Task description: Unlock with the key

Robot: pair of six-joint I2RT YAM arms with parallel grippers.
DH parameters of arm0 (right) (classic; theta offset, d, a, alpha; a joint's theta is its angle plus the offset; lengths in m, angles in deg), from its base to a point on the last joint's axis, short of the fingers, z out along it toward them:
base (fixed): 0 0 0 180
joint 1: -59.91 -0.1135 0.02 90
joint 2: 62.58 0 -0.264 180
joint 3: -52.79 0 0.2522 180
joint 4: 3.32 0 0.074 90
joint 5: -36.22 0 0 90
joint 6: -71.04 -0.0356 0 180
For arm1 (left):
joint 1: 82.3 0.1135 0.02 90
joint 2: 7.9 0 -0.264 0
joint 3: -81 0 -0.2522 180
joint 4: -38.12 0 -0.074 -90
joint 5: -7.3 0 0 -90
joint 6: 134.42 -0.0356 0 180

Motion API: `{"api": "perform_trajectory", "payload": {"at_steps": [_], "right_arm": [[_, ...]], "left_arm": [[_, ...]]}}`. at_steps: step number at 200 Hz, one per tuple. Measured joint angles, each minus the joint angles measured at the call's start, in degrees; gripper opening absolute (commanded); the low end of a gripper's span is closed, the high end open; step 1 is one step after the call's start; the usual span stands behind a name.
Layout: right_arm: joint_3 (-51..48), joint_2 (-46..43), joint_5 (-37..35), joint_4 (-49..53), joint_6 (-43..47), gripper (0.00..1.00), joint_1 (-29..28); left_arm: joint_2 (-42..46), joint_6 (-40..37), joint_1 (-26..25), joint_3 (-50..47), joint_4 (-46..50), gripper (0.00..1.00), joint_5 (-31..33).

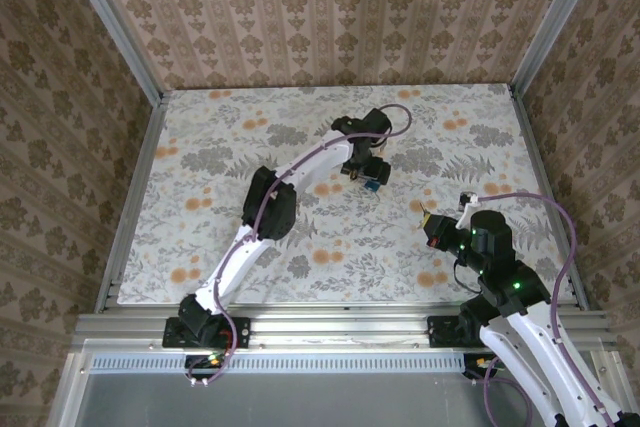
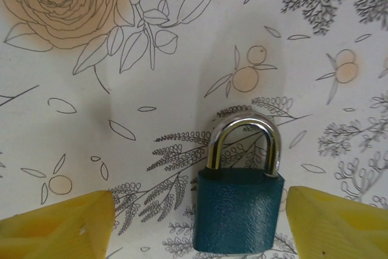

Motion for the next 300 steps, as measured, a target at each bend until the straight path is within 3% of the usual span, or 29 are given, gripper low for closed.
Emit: {"api": "perform_trajectory", "payload": {"at_steps": [91,125,177,247,278,300], "right_arm": [[-0.5,0.1,-0.5,0.0,0.0,0.00,0.2],[-0.5,0.1,-0.5,0.0,0.0,0.00,0.4],[-1.7,0.1,-0.5,-0.1,0.0,0.00,0.5],[-3.0,1.1,-0.4,-0.9,-0.3,0.00,0.5],[-4.3,2.9,-0.4,-3.1,-0.9,0.00,0.5],[-4.5,4.0,-0.1,-4.4,-1.5,0.00,0.5]], "left_arm": [[-2.9,-0.4,-2.6,3.3,-0.5,0.60,2.1],[-3.4,-0.6,-2.8,3.8,-0.4,0.43,3.8],[-3.2,-0.8,-3.2,3.6,0.1,0.32,6.4],[11.5,1.2,-2.8,-22.4,-4.6,0.31,8.8],[15.7,2.5,-2.4,-29.6,-5.0,0.32,8.9],[17.3,3.6,-2.4,-32.4,-5.5,0.40,8.8]]}}
